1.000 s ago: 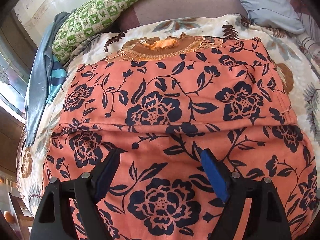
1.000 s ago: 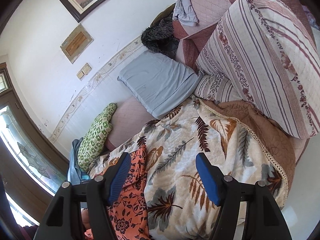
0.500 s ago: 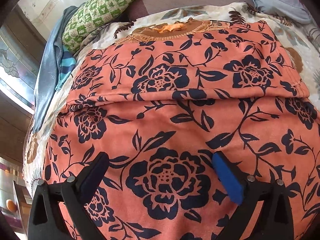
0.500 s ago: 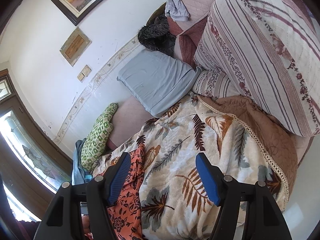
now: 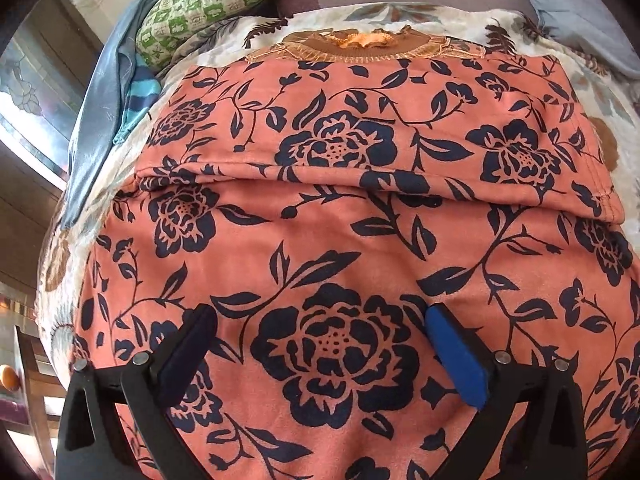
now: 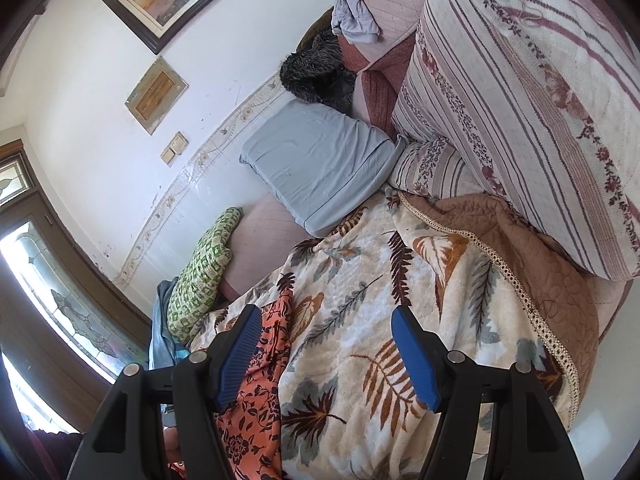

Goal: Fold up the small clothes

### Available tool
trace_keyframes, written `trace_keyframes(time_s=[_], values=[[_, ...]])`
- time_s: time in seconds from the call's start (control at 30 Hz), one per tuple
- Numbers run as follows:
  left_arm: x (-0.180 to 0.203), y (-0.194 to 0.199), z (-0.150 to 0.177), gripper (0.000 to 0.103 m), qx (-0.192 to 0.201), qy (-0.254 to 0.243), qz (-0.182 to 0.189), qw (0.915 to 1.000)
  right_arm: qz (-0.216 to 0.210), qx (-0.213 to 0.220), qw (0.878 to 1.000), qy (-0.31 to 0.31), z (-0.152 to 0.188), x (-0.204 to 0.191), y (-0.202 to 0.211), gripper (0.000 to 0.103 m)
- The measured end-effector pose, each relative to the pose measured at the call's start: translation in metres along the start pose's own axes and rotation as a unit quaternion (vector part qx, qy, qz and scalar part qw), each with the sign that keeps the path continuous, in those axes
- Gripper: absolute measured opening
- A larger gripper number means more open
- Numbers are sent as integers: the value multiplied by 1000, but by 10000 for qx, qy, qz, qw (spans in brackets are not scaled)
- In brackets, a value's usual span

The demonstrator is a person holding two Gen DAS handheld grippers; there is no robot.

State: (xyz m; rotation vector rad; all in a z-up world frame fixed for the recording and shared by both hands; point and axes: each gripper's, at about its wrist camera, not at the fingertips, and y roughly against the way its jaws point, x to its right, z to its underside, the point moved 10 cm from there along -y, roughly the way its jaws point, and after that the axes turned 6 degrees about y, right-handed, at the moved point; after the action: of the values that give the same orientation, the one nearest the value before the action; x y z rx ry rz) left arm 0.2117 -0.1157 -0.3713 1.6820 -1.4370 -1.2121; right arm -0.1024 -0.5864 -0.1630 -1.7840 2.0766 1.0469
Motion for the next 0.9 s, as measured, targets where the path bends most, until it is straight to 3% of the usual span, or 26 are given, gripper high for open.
trace_keyframes(time_s=[0.1, 0.17, 0.3, 0.57, 0.6, 0.77, 0.9], values=[[7, 14, -4, 103, 203, -483, -288, 9982, -6, 40, 10000, -26, -2, 0, 6, 71], [12, 26, -6, 103, 446, -605, -273, 9968, -1, 69, 10000, -18, -4, -2, 11, 71], [12, 42, -1, 103, 615, -419, -80, 9972, 4, 132, 9999, 75, -8, -9, 18, 71], [2, 27, 47, 103, 426, -528, 20, 9977, -21, 63, 9998, 170, -7, -20, 13, 71], [2, 27, 45, 103, 556, -445, 76, 9974, -35, 64, 9998, 159, -8, -22, 12, 71], [6, 26, 33, 103, 405, -317, 296, 9982, -20, -53, 9995, 307, -5, -39, 0, 71], [-5, 46, 25, 103, 903, -444, 444, 9939, 0, -97, 9992, 390, -2, -55, -8, 71]])
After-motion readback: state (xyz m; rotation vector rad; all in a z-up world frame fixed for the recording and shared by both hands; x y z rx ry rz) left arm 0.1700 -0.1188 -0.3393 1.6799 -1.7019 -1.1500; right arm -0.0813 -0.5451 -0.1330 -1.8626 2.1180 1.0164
